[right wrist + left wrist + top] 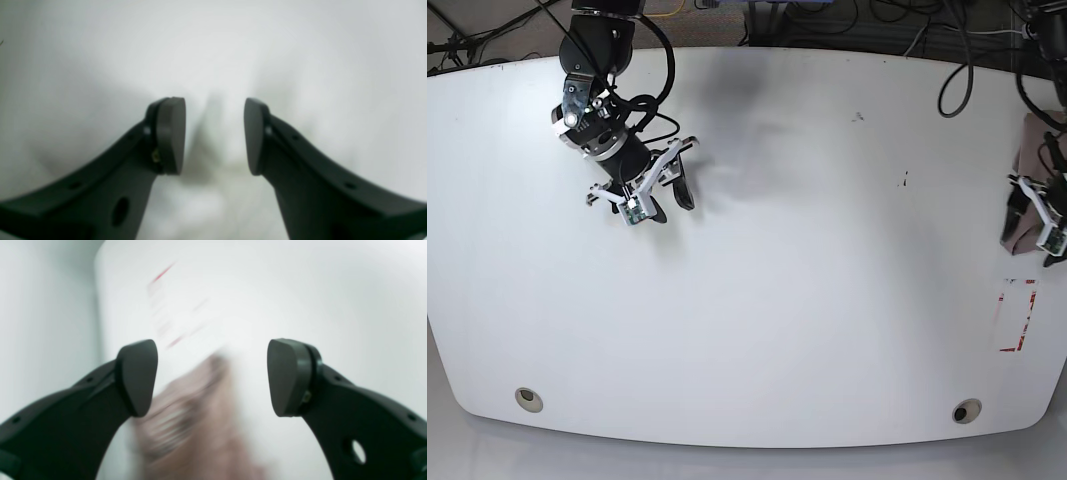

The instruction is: Fold the T-shirt properly

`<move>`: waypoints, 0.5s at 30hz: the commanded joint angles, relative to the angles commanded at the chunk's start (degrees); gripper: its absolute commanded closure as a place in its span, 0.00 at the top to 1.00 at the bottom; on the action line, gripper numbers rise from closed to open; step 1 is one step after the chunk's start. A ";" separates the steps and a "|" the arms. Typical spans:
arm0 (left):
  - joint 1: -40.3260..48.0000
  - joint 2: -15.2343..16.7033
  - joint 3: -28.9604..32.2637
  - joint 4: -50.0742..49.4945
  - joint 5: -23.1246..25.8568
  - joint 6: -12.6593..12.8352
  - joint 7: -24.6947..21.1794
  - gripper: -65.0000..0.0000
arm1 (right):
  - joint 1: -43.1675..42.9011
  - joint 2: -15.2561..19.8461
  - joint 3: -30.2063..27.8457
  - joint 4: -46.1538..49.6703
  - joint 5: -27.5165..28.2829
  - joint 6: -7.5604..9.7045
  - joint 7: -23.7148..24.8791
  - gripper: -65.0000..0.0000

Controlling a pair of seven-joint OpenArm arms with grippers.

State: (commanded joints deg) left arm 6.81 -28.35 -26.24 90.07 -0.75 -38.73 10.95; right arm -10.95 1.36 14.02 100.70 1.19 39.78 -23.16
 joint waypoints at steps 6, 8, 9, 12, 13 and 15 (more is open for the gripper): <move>0.70 10.99 0.00 5.36 4.66 1.85 -5.10 0.73 | -2.29 0.26 1.32 -5.01 -5.19 0.00 13.98 0.41; 2.46 14.07 -0.18 7.12 5.45 1.93 -6.07 0.73 | -3.96 0.18 3.08 -5.01 -5.19 0.00 16.18 0.41; 3.25 15.30 -0.18 7.74 5.54 2.02 -6.42 0.73 | -4.48 0.18 3.52 -5.01 -5.19 0.00 16.88 0.41; 5.63 19.25 -0.09 10.64 5.71 1.85 -6.51 0.73 | -6.42 0.18 4.04 -5.01 -5.19 0.00 19.08 0.41; 6.59 20.40 -0.09 11.52 5.71 1.76 -6.42 0.73 | -7.21 0.18 4.40 -5.01 -5.19 0.00 19.52 0.41; 9.41 22.77 -0.09 13.54 5.71 1.76 -6.33 0.73 | -9.32 0.18 4.92 -4.84 -5.19 0.00 20.66 0.41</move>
State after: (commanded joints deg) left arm 16.22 -5.58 -26.33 103.60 4.97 -36.97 4.62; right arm -20.26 1.54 18.95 95.87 -4.00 39.78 -2.51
